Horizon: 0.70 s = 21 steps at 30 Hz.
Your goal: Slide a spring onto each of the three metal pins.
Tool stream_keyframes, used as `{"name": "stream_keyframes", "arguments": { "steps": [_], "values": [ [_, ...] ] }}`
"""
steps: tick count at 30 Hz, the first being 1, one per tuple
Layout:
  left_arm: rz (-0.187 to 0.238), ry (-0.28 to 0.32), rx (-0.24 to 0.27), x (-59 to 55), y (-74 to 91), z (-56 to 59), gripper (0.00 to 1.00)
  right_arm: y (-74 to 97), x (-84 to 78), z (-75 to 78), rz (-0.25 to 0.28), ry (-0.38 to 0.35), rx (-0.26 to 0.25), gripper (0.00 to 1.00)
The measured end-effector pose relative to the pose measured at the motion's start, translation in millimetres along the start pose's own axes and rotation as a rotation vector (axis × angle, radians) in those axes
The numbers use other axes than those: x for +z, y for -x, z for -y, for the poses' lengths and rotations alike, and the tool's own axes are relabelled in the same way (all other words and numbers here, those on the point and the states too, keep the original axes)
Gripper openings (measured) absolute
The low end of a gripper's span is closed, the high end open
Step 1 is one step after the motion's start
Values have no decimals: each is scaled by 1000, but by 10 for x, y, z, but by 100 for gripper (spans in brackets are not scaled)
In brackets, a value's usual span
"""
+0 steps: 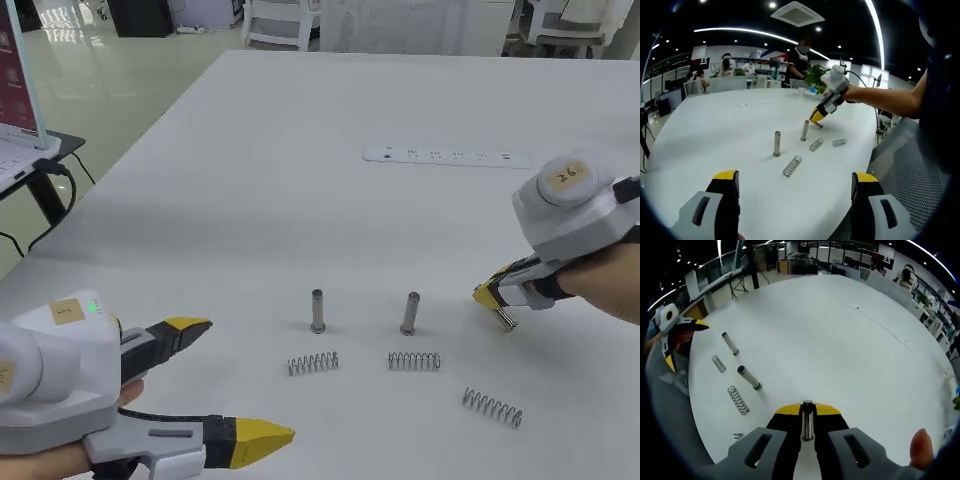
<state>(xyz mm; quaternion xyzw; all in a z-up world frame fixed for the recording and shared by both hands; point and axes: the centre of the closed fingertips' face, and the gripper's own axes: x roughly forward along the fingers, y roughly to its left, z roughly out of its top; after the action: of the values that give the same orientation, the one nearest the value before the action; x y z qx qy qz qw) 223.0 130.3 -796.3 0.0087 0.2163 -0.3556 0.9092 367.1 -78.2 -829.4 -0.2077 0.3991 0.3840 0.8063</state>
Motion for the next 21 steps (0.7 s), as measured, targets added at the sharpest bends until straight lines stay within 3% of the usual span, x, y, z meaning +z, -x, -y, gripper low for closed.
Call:
{"name": "stream_keyframes", "arguments": {
  "steps": [21],
  "values": [
    [1, -7, -6, -1, 2, 7, 90, 218, -19, -104, 45, -7, -7, 6]
  ]
}}
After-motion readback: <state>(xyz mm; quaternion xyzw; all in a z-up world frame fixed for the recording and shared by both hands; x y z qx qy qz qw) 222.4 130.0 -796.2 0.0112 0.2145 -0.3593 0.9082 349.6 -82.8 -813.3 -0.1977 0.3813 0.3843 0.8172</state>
